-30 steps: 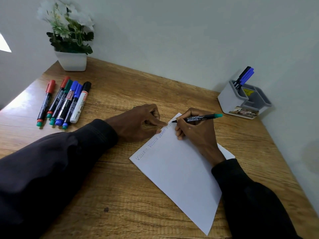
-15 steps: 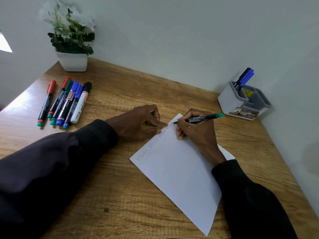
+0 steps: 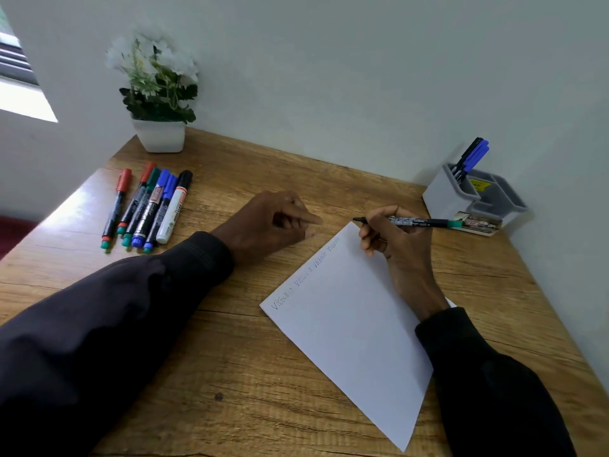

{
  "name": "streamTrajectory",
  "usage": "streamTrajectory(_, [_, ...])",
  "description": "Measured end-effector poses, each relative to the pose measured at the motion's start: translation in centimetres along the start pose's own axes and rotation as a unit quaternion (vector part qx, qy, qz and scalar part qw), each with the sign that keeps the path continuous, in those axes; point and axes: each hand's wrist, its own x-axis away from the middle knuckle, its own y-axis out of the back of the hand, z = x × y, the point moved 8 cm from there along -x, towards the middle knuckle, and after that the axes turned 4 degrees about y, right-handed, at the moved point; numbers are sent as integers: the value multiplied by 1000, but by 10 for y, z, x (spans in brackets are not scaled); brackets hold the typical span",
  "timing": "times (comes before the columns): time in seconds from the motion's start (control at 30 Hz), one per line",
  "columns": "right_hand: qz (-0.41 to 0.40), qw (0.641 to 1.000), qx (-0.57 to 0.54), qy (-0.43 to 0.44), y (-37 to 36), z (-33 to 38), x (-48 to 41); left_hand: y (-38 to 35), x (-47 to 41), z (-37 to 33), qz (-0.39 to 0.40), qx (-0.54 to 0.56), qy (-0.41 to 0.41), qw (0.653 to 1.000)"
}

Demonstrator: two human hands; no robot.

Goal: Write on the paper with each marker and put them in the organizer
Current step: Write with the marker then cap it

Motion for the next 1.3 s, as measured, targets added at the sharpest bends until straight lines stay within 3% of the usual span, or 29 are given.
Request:
streamTrajectory(0.2, [53,998,-37,-21,-9,-2,2,45,0,10,-91,-50,31,994])
streamTrajectory(0.33, [101,987,-101,-72,-19,-5,5,48,5,21,-78,-79,80,991])
streamTrajectory(0.53, [66,996,-51,-11,-9,8,6,37,6,25,-42,-121,100,987])
streamTrajectory(0.77, [85,992,-87,-29,-7,15,8,39,4,20,-73,-58,86,992])
streamTrajectory(0.97, [59,998,-15,13,1,20,6,35,1,18,-80,39,82,993])
streamTrajectory(1.3, [72,997,-14,24,-5,17,5,35,0,16,-71,-2,64,995])
